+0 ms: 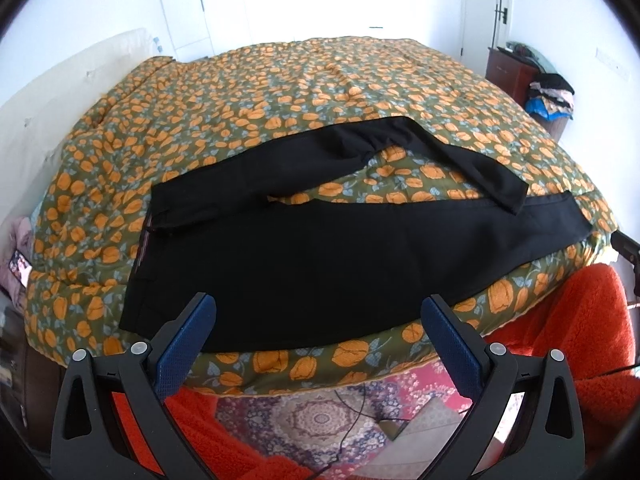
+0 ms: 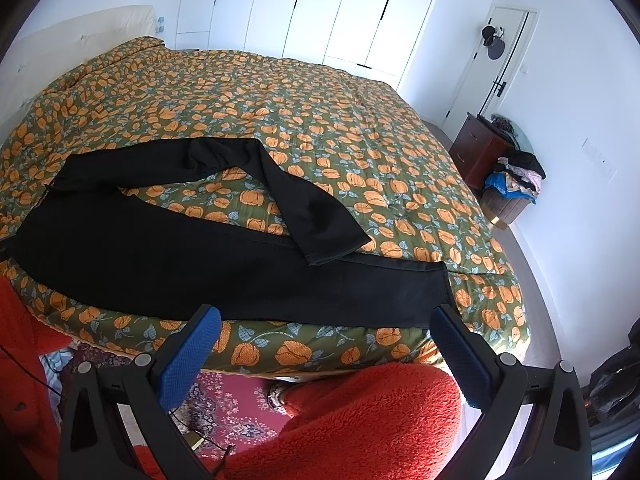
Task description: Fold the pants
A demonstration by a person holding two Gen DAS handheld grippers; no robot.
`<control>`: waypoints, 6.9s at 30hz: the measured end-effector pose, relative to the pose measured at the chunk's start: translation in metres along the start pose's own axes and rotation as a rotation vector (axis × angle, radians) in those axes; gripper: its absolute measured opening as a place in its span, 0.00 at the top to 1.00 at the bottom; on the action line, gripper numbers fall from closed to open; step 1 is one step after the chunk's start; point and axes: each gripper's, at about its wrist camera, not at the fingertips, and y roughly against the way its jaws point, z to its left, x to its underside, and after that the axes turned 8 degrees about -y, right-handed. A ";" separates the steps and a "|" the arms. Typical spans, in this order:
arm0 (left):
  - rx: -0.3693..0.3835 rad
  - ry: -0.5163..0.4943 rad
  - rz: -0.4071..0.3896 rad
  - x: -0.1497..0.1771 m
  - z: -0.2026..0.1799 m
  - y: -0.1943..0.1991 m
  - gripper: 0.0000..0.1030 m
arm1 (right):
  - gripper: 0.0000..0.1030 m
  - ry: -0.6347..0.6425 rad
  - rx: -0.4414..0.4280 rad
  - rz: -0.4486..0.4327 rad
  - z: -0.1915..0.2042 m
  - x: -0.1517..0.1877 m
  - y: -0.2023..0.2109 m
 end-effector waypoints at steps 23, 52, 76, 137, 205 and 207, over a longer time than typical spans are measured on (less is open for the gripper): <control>0.002 0.007 0.043 0.007 0.003 -0.017 0.01 | 0.00 -0.050 -0.220 -0.306 -0.033 0.000 -0.017; -0.012 -0.003 0.218 -0.018 -0.006 -0.098 0.01 | 0.61 -0.146 -0.087 0.144 -0.174 -0.301 -0.339; 0.021 0.010 0.390 -0.013 0.009 -0.160 0.01 | 0.65 -0.555 -0.116 0.331 -0.164 -0.223 -0.505; -0.380 0.588 0.139 0.017 0.244 -0.277 0.00 | 0.21 -0.156 -0.743 0.283 0.155 -0.227 -0.316; -0.076 0.238 0.129 0.056 0.109 -0.217 0.00 | 0.34 -1.151 -0.480 0.167 -0.049 0.039 -0.280; -0.070 0.262 0.123 0.059 0.111 -0.221 0.00 | 0.40 -1.174 -0.447 0.157 -0.055 0.043 -0.281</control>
